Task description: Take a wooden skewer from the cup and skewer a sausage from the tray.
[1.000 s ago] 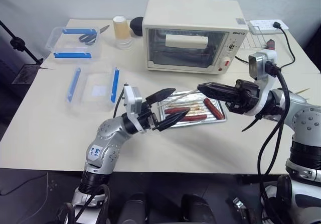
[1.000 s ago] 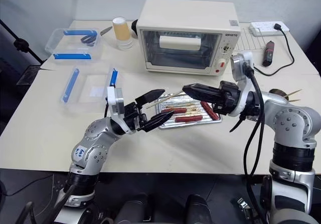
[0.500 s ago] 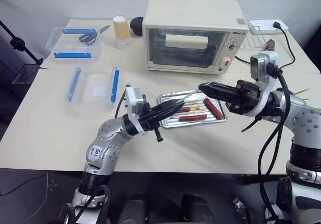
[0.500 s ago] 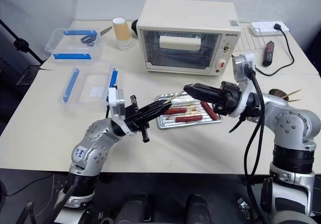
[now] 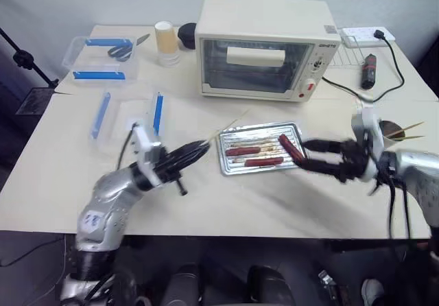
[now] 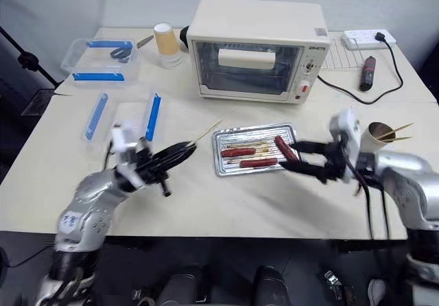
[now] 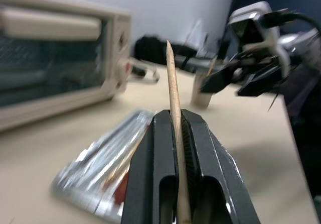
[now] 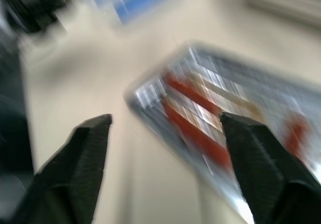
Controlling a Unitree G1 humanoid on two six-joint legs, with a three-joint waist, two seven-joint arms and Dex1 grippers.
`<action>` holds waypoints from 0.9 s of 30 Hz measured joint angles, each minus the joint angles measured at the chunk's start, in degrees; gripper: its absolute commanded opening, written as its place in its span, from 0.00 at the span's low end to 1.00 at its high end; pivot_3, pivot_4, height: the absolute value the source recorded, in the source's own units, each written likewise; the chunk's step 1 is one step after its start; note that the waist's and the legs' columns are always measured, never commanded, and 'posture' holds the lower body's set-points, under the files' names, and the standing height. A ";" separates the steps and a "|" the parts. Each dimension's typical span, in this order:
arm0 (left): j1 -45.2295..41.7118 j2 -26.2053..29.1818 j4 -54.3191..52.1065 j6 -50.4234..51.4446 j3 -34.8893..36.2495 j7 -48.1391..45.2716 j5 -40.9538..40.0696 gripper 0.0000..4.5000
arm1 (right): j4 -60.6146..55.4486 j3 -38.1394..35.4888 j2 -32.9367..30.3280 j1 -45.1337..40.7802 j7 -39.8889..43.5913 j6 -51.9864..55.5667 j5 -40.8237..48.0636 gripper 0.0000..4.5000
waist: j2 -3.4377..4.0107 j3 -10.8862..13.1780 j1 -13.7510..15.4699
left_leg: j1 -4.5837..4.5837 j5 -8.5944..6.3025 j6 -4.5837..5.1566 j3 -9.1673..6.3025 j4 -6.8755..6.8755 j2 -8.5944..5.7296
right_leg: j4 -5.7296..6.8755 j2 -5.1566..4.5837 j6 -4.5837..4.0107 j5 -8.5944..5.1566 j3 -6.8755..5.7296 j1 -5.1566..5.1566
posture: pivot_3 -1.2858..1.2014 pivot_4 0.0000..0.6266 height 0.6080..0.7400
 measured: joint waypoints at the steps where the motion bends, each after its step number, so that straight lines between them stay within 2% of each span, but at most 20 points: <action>1: 1.22 0.84 -0.38 -0.16 0.68 -0.33 0.02 0.00 | 1.05 0.60 -0.36 1.38 1.33 -3.04 -2.07 0.99 | 0.00 0.00 -0.02 | 0.00 0.00 0.00 0.02 0.05 0.01 | 0.01 0.00 0.00 0.00 0.02 0.00 | 0.52 0.24 1.00; 5: 8.32 3.70 -2.79 -0.72 3.25 -1.76 -0.03 0.00 | 6.29 1.53 -0.90 3.77 4.87 -12.59 -7.92 0.99 | 0.00 0.00 -0.27 | 0.18 0.00 0.00 0.15 0.06 0.06 | 0.14 0.00 0.00 0.00 0.19 0.03 | 0.52 0.24 1.00; 8: 14.66 5.23 -3.78 -1.17 6.28 -1.86 -0.09 0.00 | 9.48 2.28 1.22 -0.28 1.99 -14.97 -10.84 0.99 | 0.00 0.00 -0.65 | 0.25 -0.02 -0.03 0.21 0.03 0.15 | 0.13 0.08 -0.01 0.00 0.27 0.02 | 0.52 0.24 1.00; 18: 16.47 5.20 -5.56 -3.19 6.36 -0.95 0.22 0.00 | 17.44 15.29 8.36 -21.38 -6.02 -6.02 -21.04 0.99 | 0.00 0.00 -0.16 | 0.16 -0.04 -0.04 0.17 0.06 0.14 | 0.10 0.06 -0.02 0.00 0.26 -0.03 | 0.52 0.24 1.00; 23: 18.37 4.65 -5.91 -4.56 6.29 -0.53 0.61 0.00 | 23.35 19.05 9.82 -25.46 -7.54 -6.54 -26.41 0.99 | 0.00 0.00 -0.13 | 0.12 -0.04 -0.04 0.17 0.05 0.12 | 0.08 0.07 -0.02 0.00 0.23 -0.04 | 0.52 0.24 1.00; 26: 20.11 4.02 -7.01 -5.03 5.94 0.16 0.96 0.00 | 26.82 19.40 11.04 -26.85 -8.74 -7.61 -28.39 0.87 | 0.00 0.00 -0.29 | 0.13 -0.04 -0.04 0.18 0.06 0.15 | 0.10 0.09 -0.02 0.00 0.23 -0.05 | 0.52 0.24 1.00; 27: 20.37 3.84 -7.41 -5.18 5.82 0.37 1.02 0.00 | 27.74 19.49 11.61 -27.34 -9.06 -7.73 -28.82 0.78 | 0.00 0.00 -0.33 | 0.13 -0.03 -0.04 0.19 0.05 0.15 | 0.11 0.10 -0.02 0.00 0.23 -0.05 | 0.52 0.24 1.00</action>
